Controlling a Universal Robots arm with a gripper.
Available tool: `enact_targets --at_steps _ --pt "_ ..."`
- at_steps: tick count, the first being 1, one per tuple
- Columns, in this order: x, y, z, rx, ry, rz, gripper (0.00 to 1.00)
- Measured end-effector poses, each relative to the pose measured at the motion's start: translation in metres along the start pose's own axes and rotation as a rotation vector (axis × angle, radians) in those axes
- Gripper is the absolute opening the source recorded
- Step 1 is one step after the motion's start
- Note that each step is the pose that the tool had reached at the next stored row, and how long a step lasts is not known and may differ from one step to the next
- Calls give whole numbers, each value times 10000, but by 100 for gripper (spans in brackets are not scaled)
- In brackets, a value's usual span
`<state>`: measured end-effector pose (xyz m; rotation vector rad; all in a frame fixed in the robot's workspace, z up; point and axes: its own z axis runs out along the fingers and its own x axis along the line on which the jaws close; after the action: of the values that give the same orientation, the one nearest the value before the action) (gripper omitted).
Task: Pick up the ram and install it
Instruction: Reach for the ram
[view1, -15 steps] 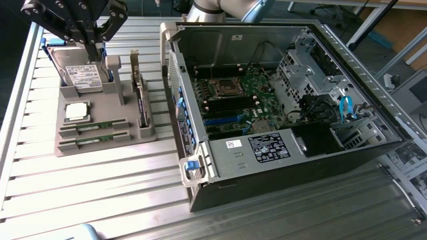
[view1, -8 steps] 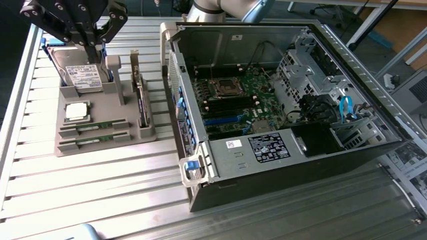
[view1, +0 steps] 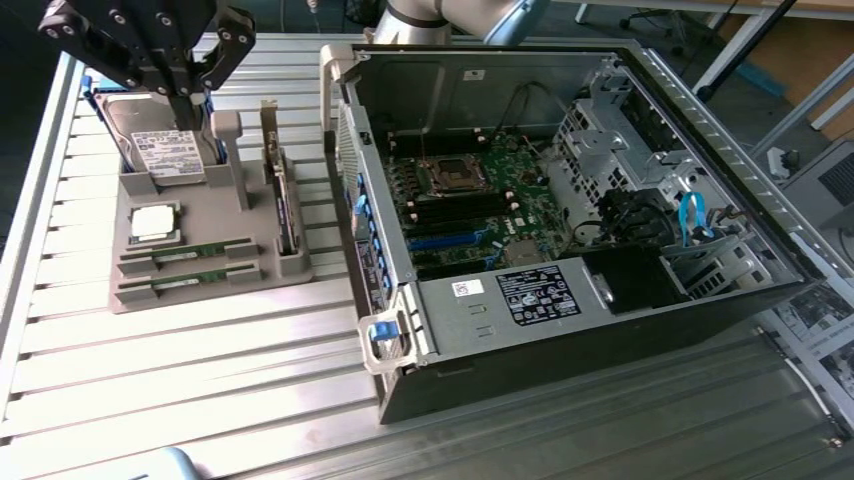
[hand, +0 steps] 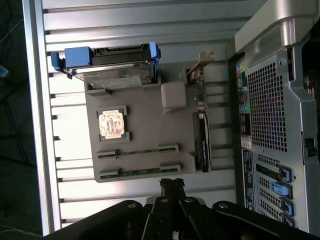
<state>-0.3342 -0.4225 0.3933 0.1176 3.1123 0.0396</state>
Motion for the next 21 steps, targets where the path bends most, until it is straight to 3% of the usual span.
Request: enact_targets --at_steps 21 --pt "-4 -129 -3 0 0 0 10"
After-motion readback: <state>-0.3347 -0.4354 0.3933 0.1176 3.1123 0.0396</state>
